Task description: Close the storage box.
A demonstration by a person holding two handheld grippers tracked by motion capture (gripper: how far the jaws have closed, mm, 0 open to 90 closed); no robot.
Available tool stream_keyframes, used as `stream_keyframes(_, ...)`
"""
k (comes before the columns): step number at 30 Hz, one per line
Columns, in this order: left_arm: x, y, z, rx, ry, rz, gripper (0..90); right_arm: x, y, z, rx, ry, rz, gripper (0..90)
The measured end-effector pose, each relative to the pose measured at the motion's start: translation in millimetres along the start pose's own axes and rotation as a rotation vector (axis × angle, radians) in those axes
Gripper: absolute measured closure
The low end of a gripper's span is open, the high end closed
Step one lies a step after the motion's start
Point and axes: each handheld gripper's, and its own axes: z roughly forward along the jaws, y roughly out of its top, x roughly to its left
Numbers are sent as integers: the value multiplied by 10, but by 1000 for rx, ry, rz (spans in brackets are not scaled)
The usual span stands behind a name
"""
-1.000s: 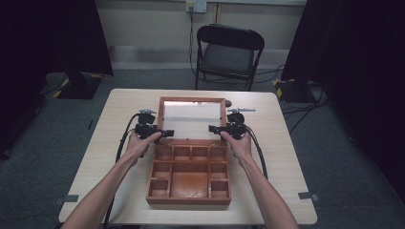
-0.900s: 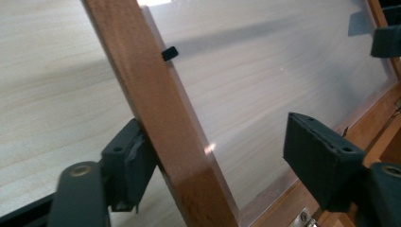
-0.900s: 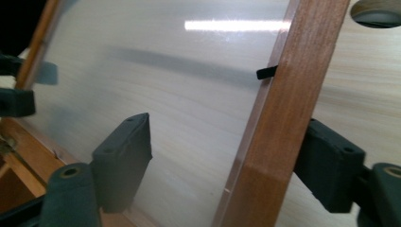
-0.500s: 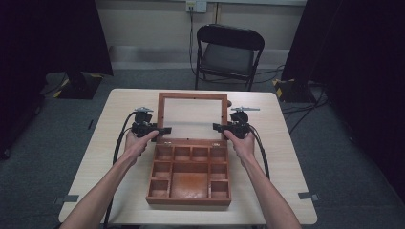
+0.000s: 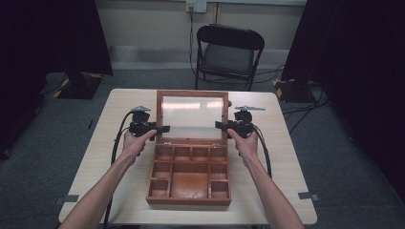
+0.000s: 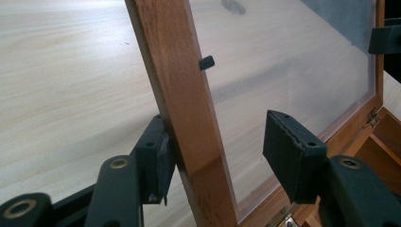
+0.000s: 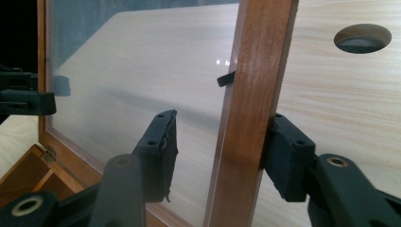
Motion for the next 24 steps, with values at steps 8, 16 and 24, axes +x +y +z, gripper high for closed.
stream_keyframes(8,-11,4,-64,-22,-36,-10,448,21,-1,-69,-23,13,-4,528)
stream_keyframes(16,-60,8,-132,-28,-30,18,449,52,-14,-142,-43,26,-5,537)
stream_keyframes(24,-83,-10,-221,-49,-48,31,492,99,-31,-236,-64,42,-6,545)
